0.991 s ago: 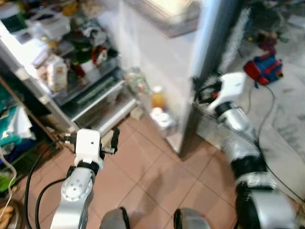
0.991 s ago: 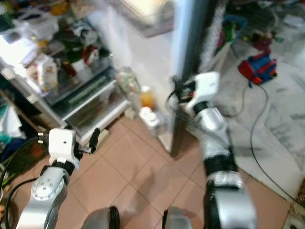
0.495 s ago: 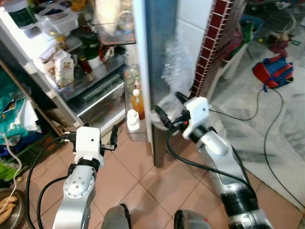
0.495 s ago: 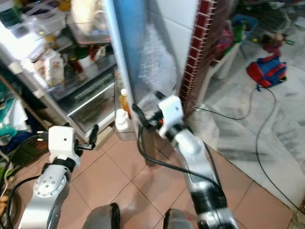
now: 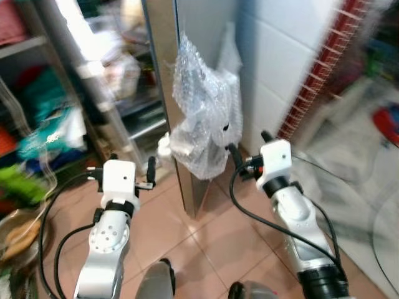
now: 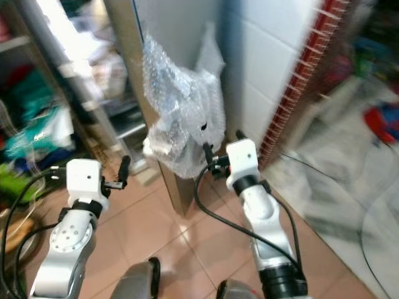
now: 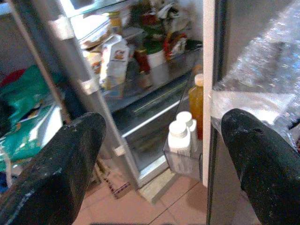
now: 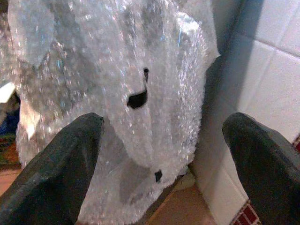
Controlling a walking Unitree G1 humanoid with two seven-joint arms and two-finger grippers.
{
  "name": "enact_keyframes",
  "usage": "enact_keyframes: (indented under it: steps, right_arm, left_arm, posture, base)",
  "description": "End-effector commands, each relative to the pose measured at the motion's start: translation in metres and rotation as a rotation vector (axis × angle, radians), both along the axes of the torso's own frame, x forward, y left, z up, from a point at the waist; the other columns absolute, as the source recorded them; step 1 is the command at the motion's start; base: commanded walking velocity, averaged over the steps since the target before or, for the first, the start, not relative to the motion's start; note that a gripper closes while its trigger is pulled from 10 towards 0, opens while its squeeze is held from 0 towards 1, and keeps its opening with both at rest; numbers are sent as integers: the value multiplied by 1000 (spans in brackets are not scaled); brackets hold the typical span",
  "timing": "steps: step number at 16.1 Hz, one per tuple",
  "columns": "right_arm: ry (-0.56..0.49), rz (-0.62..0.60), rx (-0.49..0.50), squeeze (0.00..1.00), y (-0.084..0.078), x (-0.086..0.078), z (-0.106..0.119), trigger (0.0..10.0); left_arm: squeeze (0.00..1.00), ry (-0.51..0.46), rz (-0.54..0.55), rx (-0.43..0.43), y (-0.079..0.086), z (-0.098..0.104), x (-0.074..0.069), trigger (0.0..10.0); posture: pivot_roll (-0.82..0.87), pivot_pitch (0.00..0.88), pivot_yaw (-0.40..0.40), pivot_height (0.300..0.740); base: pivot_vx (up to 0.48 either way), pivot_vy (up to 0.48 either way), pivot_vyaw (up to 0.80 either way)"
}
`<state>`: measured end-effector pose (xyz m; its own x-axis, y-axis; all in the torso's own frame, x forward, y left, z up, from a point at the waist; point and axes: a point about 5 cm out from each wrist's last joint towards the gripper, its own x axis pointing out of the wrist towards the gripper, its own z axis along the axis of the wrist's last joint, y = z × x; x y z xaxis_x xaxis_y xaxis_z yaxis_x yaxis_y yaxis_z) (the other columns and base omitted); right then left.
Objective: Restocking fridge
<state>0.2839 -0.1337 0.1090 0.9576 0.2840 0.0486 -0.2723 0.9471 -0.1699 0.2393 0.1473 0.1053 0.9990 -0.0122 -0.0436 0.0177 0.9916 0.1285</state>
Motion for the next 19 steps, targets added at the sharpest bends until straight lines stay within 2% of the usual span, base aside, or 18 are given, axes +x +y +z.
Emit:
enact_keyframes:
  steps: [1,4,5,8,19]
  right_arm:
    - [18,-12,0,0,-1,-1,-5,10000]
    - [32,-42,12,0,-1,0,-7,10000]
    - [46,-61,10,0,-2,1,-9,10000]
    - [64,-89,8,0,-5,1,-13,10000]
    - [50,-111,-2,0,-6,4,-12,10000]
  left_arm:
    - [0,19,-11,-11,0,-3,0,10000]
    - [0,49,-43,-42,-5,-8,4,10000]
    - [0,63,-14,-52,-1,-10,8,10000]
    - [0,74,-6,-77,3,-11,12,10000]
    - [0,74,-20,-84,0,-13,20,10000]
  posture:
    - [64,109,28,740]
    - [54,109,33,740]
    - [51,109,34,740]
    - [45,108,37,740]
    - [22,98,42,740]
  base:
    - [0,0,0]
    - [0,0,0]
    - [0,0,0]
    - [0,80,-765]
    - [0,322,-793]
